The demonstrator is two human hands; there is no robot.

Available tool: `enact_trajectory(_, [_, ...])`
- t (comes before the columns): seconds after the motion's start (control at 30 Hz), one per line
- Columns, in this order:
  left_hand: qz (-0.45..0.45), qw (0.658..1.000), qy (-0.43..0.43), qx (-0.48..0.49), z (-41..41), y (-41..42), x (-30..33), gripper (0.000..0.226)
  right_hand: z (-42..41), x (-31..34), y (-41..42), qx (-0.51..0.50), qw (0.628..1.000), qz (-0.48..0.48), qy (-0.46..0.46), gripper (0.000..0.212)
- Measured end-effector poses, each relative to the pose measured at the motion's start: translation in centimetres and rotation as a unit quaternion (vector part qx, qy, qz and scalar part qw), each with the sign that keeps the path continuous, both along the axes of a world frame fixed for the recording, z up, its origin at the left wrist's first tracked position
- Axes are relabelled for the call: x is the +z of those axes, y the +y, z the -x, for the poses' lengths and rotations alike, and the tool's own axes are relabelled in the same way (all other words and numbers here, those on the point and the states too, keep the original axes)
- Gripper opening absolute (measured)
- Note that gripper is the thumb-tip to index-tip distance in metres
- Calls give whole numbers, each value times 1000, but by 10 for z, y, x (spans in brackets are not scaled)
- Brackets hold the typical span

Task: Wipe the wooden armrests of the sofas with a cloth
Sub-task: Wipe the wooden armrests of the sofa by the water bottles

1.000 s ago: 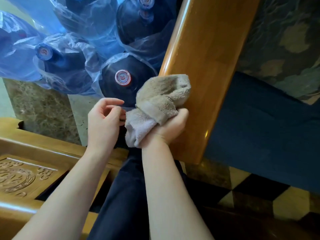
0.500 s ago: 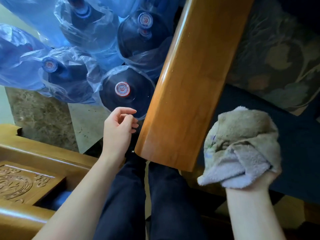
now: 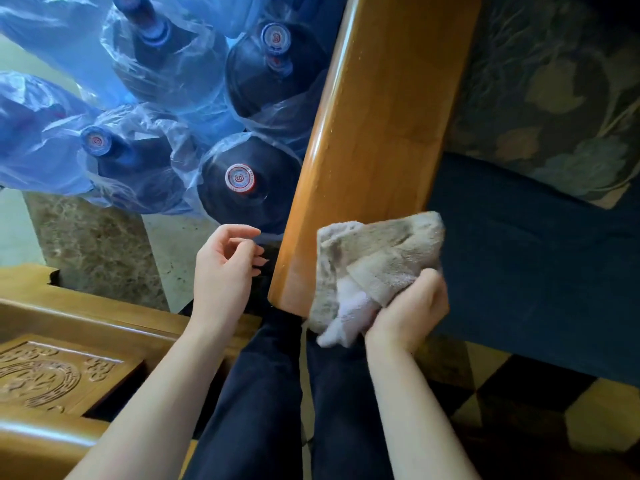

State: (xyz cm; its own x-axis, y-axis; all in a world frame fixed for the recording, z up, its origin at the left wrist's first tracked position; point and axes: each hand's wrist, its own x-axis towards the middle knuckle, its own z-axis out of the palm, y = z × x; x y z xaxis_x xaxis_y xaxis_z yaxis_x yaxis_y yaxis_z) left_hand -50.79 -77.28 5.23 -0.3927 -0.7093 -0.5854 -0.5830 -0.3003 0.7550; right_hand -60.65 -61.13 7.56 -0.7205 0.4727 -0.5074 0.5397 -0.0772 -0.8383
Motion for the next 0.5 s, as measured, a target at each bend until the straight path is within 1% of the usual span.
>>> enact_trajectory(0.03, [6,1000,0,-5,0,2,0,25,-1,1,9,46,996,-62,50,20])
enact_trajectory(0.07, [11,1000,-1,-12,1,4,0,24,-2,1,16,105,983,-118,94,17])
enact_trajectory(0.1, [15,1000,-2,-19,2,6,0,24,-5,-1,21,168,965,-159,125,10])
enact_trajectory(0.13, [17,1000,-2,-26,3,9,0,23,-7,-4,24,236,938,-200,158,8])
enact_trajectory(0.17, [20,999,-3,-32,4,11,0,23,-10,-9,25,312,900,-233,196,15])
enact_trajectory(0.2, [23,999,-3,-36,5,12,0,23,-13,-14,25,390,847,-267,242,22])
enact_trajectory(0.23, [26,999,-3,-39,5,13,1,22,-16,-21,24,466,785,-296,284,28])
enact_trajectory(0.27, [28,999,-3,-41,5,14,2,23,-19,-25,22,528,727,-312,309,35])
enact_trajectory(0.3, [32,999,-2,-41,5,14,3,23,-21,-30,20,570,683,-326,320,42])
enact_trajectory(0.33, [35,999,-1,-40,4,14,5,23,-23,-33,19,598,653,-337,319,49])
enact_trajectory(0.37, [39,999,-1,-38,4,13,6,24,-24,-36,19,613,635,-348,316,55])
enact_trajectory(0.4, [44,998,-2,-33,5,11,8,24,-22,-39,19,619,625,-357,314,58])
enact_trajectory(0.5, [61,998,-13,-31,9,10,10,25,-18,-44,20,624,608,-377,315,58])
